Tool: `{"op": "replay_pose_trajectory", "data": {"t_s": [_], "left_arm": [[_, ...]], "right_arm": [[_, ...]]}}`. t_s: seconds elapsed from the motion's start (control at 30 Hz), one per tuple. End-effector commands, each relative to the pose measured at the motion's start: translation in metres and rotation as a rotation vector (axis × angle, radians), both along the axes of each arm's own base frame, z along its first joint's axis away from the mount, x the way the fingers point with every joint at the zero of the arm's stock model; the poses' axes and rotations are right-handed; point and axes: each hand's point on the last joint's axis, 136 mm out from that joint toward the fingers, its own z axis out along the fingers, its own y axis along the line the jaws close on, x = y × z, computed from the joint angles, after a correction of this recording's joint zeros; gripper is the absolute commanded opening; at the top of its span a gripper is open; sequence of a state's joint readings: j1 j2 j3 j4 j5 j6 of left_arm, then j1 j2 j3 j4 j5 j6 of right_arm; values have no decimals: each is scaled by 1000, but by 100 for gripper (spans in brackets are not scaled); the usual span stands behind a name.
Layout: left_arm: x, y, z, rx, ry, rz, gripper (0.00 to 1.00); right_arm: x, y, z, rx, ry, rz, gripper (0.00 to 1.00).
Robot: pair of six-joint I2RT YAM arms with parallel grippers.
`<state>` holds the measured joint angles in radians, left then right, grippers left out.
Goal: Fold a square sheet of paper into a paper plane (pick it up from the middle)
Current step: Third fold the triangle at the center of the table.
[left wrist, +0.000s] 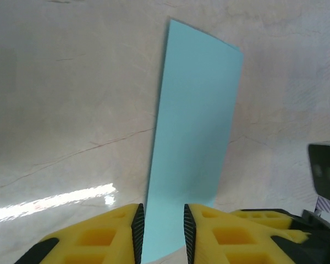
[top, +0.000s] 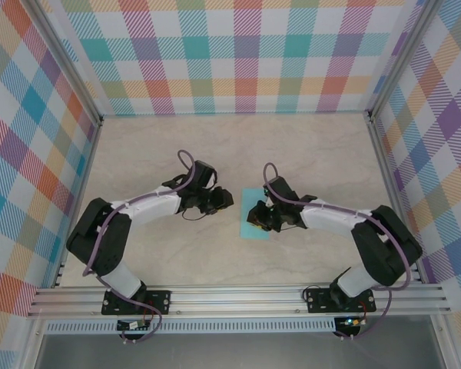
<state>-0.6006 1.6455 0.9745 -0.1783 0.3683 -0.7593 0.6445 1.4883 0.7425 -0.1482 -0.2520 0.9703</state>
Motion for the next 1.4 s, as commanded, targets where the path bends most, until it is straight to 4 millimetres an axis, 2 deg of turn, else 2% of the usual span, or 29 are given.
{"op": "replay_pose_trajectory", "data": {"t_s": [0.0,0.1,0.23,0.37,0.53,0.77,1.03,1.37], "left_arm": [[2,-30,7,-50,-16,-91,24],[0,-44,-3,-52,10,-128,23],[-1,-53,-21,-26,41,-160,21],[-1,-51,-38,7,62,-162,20],[-4,-52,-49,11,82,-169,20],[-6,-53,-51,1,90,-172,20],[-3,-59,-32,-28,56,-181,20],[-4,-56,-58,0,88,-163,19]], "right_arm": [[-6,-32,-10,-61,20,-27,22],[-8,-45,-12,-55,36,-47,23],[-12,-50,-16,-40,56,-48,26],[-17,-51,-20,-47,71,-33,29],[-20,-53,-25,-59,82,-24,30],[-15,-52,-25,-72,76,-19,31],[-7,-54,-26,-81,57,-33,32],[9,-48,-26,-58,49,-23,31]]}}
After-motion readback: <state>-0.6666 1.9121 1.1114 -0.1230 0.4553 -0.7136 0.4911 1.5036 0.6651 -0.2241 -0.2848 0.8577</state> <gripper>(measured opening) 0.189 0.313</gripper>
